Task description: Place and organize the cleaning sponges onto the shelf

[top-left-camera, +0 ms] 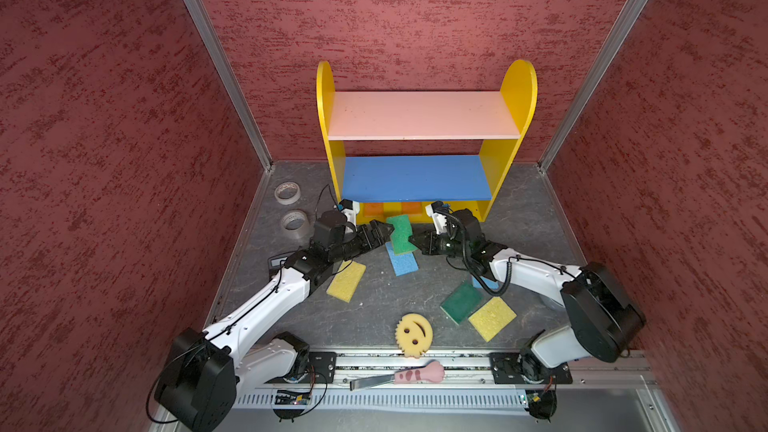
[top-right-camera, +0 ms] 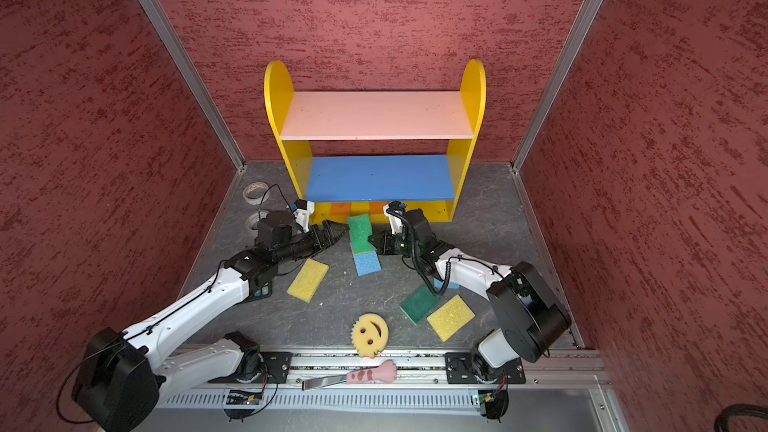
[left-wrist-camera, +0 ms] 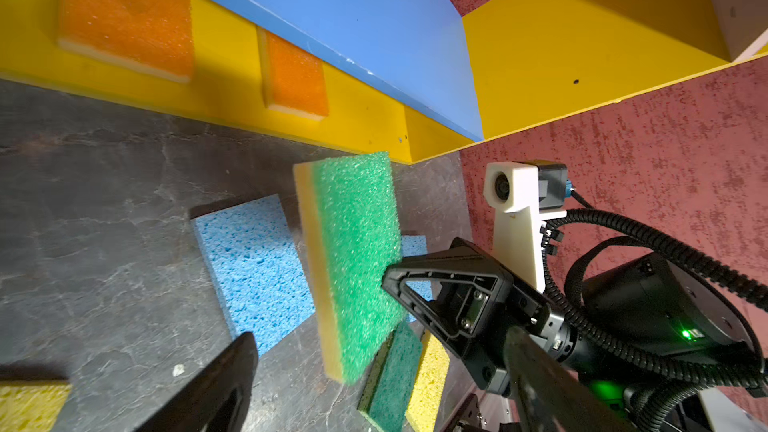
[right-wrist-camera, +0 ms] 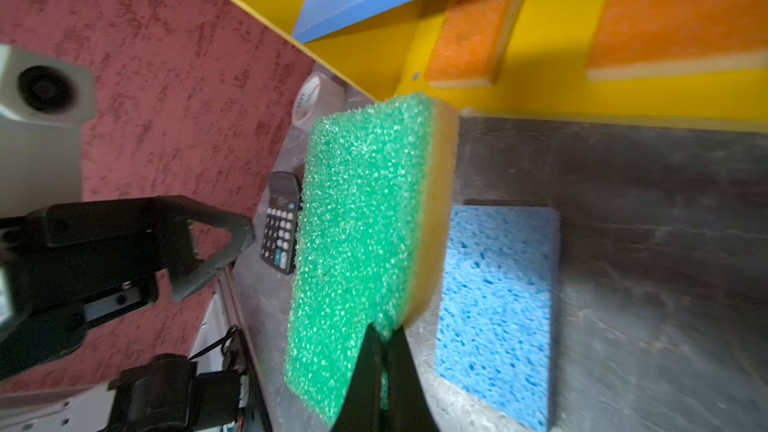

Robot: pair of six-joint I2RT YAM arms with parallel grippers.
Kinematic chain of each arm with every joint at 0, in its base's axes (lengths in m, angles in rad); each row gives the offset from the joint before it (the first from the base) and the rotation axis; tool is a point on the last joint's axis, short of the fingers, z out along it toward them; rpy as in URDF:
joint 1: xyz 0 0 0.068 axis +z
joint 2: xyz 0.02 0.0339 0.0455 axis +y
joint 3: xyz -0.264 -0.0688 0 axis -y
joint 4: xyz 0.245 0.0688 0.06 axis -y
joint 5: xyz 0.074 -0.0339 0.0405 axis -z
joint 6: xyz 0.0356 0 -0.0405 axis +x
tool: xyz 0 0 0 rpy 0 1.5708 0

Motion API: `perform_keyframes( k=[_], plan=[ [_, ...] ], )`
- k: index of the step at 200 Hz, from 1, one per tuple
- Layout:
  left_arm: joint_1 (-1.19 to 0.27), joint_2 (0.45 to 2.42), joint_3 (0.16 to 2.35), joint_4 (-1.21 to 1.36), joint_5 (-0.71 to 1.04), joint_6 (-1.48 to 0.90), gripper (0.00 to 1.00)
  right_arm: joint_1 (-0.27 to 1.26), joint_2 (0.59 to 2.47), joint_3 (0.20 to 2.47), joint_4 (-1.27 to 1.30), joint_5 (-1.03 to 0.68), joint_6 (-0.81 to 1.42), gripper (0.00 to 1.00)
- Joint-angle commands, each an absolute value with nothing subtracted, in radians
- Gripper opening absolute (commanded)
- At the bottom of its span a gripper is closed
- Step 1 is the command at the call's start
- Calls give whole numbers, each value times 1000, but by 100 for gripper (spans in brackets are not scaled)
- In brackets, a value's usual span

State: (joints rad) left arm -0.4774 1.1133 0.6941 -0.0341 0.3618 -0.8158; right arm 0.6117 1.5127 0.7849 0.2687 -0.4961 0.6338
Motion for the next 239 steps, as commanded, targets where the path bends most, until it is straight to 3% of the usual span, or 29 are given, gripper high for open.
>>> perform_keyframes(
  k=[1,24,67,77,92,115,166,210,239],
  plan=[
    [-482,1137,715,33,402,-835,87,636,1518,832,325,-608,646,6],
    [-482,1159,715,46,412,-838,82,644,1516,841,372,-648,677,7],
    [-483,1159,721,71,415,-854,43,660,1537,856,382,-650,695,9],
    [-482,1151,723,62,404,-855,40,660,1532,851,380,-631,697,16],
    [-482,1137,724,52,395,-853,34,658,1521,829,416,-607,710,36],
    [-479,1117,723,39,379,-845,24,655,1521,789,512,-606,775,43],
    [-468,1091,721,31,364,-838,11,692,1581,711,785,-611,967,53],
    [-462,1075,712,29,355,-839,10,737,1676,662,1077,-620,1148,57],
    [-457,1048,697,24,341,-844,9,738,1739,622,1261,-599,1253,65]
  ],
)
